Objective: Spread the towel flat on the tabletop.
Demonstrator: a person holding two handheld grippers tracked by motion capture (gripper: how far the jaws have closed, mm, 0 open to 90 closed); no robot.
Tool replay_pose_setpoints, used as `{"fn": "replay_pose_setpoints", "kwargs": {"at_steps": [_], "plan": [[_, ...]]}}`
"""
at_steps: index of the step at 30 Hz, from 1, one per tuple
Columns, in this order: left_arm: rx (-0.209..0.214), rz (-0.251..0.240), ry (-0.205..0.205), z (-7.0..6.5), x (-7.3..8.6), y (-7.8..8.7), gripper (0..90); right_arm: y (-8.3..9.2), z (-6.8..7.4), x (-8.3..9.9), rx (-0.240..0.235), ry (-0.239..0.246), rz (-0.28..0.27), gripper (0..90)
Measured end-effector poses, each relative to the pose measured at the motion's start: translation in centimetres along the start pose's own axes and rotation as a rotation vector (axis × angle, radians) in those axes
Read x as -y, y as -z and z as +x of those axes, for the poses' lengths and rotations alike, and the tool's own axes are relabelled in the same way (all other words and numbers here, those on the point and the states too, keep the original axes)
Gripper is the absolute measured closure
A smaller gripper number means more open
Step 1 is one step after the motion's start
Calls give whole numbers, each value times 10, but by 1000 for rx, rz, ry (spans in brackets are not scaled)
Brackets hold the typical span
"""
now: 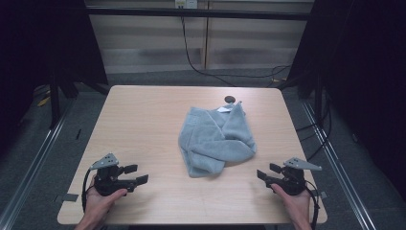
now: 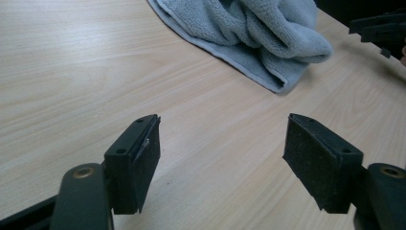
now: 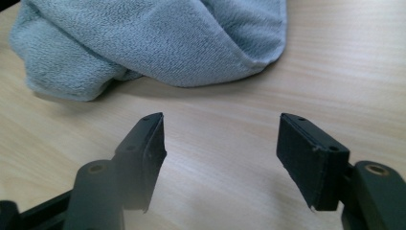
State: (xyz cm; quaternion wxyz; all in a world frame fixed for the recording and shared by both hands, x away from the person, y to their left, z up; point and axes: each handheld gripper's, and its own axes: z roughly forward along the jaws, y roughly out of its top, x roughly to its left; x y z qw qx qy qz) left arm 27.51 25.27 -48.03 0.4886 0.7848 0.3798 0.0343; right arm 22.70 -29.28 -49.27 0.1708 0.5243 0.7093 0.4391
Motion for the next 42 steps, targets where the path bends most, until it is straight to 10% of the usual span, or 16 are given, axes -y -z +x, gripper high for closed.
{"fn": "replay_pose_setpoints", "kwargs": {"at_steps": [24,42], "plan": [[20,6,-23,-1,1,-1,278,-30,42,-49,-258,119,49,369],[14,19,-35,0,1,-4,271,-102,27,-96,-245,127,131,221]]}}
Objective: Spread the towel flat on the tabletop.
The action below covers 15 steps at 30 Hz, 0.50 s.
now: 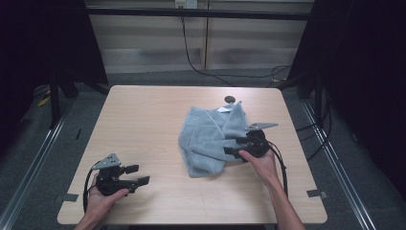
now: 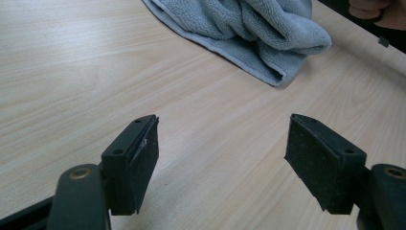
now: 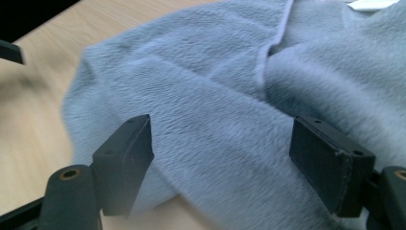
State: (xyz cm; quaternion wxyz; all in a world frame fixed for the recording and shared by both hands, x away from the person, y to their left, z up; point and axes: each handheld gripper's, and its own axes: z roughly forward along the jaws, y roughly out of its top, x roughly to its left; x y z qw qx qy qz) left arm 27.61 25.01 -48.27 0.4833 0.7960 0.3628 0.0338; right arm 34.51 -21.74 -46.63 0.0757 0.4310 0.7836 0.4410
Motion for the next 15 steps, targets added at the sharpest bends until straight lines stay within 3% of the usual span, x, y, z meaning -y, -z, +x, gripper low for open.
{"fn": "replay_pose_setpoints", "kwargs": {"at_steps": [6,7,9,10,12,15], "plan": [[-6,-5,-9,-1,0,2,270,-29,-9,8,22,-2,70,214],[-5,-5,-11,0,0,2,269,-33,-8,11,31,4,65,245],[-5,-7,-6,0,0,2,269,-40,0,13,68,52,78,405],[-5,-6,-3,0,0,2,269,-40,0,13,68,52,78,405],[3,-6,1,0,0,1,269,-41,6,13,77,64,97,576],[1,-6,-3,-1,0,1,269,-41,12,17,72,73,86,643]]}}
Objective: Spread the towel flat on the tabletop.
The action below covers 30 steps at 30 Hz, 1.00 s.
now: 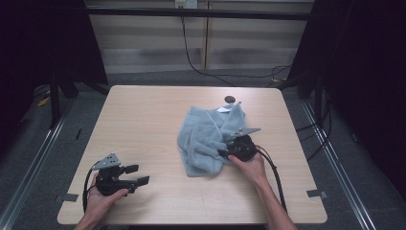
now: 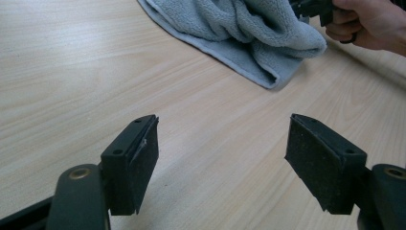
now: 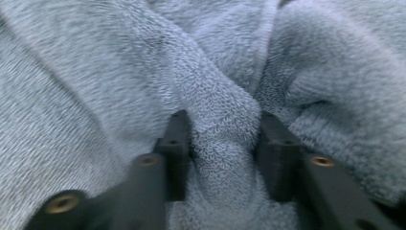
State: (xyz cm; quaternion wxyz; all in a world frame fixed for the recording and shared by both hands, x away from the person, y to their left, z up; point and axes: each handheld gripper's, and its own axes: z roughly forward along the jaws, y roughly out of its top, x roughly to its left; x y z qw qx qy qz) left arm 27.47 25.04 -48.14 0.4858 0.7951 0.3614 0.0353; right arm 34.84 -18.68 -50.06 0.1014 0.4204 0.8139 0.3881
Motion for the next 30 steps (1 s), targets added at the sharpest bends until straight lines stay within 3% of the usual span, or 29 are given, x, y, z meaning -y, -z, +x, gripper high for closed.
{"fn": "replay_pose_setpoints", "kwargs": {"at_steps": [8,10,16,20,23,25,26,30], "plan": [[6,-3,10,1,0,0,272,1,35,9,-114,63,14,672],[3,-4,7,1,0,0,273,3,50,17,-154,85,4,673],[0,-12,17,1,0,1,274,10,74,29,-198,112,3,673],[3,-8,15,-1,0,1,274,20,99,40,-224,140,28,668],[7,-7,15,-1,-1,-1,274,24,105,42,-240,145,45,652],[6,-8,12,-2,-4,-3,274,33,107,42,-243,122,41,538],[6,-11,7,-3,-7,-4,274,33,107,42,-243,122,41,538],[7,-23,-4,-3,-23,-13,276,51,97,31,-237,88,-22,444]]}}
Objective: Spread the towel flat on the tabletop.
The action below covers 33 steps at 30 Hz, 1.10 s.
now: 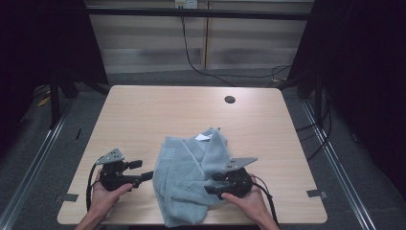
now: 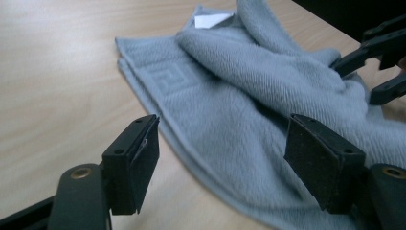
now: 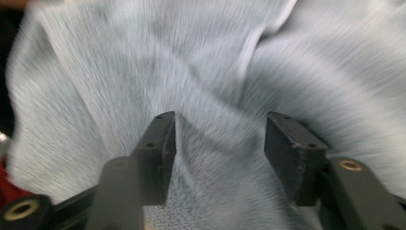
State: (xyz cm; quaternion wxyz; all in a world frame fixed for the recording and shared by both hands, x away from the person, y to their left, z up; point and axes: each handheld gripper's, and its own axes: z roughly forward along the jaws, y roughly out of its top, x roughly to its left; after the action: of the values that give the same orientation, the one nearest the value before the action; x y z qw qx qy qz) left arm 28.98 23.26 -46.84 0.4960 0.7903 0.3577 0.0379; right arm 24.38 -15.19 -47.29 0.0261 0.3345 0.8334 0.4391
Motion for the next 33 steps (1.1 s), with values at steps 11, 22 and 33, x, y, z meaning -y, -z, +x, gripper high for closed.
{"fn": "replay_pose_setpoints", "kwargs": {"at_steps": [11,22,33], "plan": [[54,44,-5,7,-45,-69,283,-1,-52,-40,115,-26,-43,340],[111,169,-8,-4,-26,-108,231,-44,-56,-20,179,17,30,276],[147,182,-83,-13,-23,-106,696,-43,-43,-21,214,42,45,716]]}}
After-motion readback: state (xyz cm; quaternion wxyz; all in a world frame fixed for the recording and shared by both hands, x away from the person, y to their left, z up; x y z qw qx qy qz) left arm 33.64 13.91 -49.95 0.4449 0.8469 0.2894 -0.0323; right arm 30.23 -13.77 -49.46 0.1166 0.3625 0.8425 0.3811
